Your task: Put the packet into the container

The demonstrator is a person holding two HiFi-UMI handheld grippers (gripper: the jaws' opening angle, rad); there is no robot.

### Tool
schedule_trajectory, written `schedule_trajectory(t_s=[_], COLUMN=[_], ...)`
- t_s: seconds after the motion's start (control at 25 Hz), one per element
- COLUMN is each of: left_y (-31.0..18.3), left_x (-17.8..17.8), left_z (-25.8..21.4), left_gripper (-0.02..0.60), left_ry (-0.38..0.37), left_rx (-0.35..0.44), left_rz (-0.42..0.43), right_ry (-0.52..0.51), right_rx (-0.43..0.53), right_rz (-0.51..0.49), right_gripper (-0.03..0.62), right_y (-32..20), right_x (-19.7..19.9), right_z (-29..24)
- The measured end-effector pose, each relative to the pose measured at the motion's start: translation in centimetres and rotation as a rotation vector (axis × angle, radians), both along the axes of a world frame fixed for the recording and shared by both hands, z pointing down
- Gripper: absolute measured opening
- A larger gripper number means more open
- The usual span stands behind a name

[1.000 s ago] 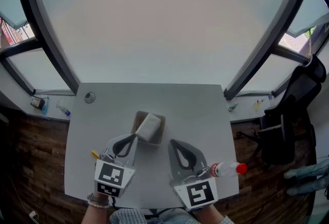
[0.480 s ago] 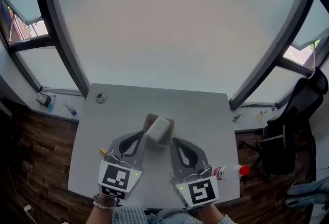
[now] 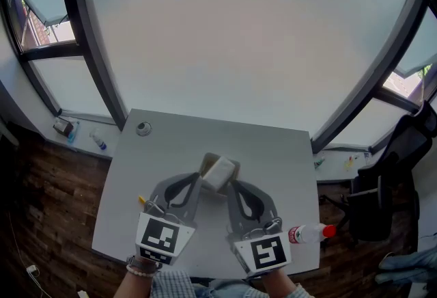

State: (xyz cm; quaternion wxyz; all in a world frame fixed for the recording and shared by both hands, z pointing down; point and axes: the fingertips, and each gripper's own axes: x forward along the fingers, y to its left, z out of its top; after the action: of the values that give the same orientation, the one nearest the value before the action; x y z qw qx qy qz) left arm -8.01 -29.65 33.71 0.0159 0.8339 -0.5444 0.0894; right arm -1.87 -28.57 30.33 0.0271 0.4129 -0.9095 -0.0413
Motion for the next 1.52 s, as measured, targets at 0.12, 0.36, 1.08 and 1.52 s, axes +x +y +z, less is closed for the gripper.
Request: schedule_trajectory(t_s=[0.12, 0.36, 1.08, 1.52], left_y=[0.14, 0.39, 0.85, 0.95], left_x=[-0.1, -0.48, -0.74, -0.73], left_z=[0.1, 0.43, 0.93, 0.68], left_gripper=[0.003, 0.003, 0.003, 0.003], left_ry=[0.002, -0.01, -0.005, 0.001], left_rx=[-0.001, -0.009, -0.025, -0.017], left_rz=[-0.002, -0.005, 0.007, 0.001], right_ry=[0.003, 0.0, 0.015, 0.019], right_rx=[-0.005, -0.013, -0.014, -0.015], right_rz=[-0.004, -0.004, -0.006, -0.005], right_gripper=[0.002, 0.002, 0.0, 0.002], right_y=[-0.01, -0.02, 0.33, 0.48], right_x=[-0.16, -0.06, -0.07, 0.09], right_z=[0.08, 0.06, 0.41, 0.4])
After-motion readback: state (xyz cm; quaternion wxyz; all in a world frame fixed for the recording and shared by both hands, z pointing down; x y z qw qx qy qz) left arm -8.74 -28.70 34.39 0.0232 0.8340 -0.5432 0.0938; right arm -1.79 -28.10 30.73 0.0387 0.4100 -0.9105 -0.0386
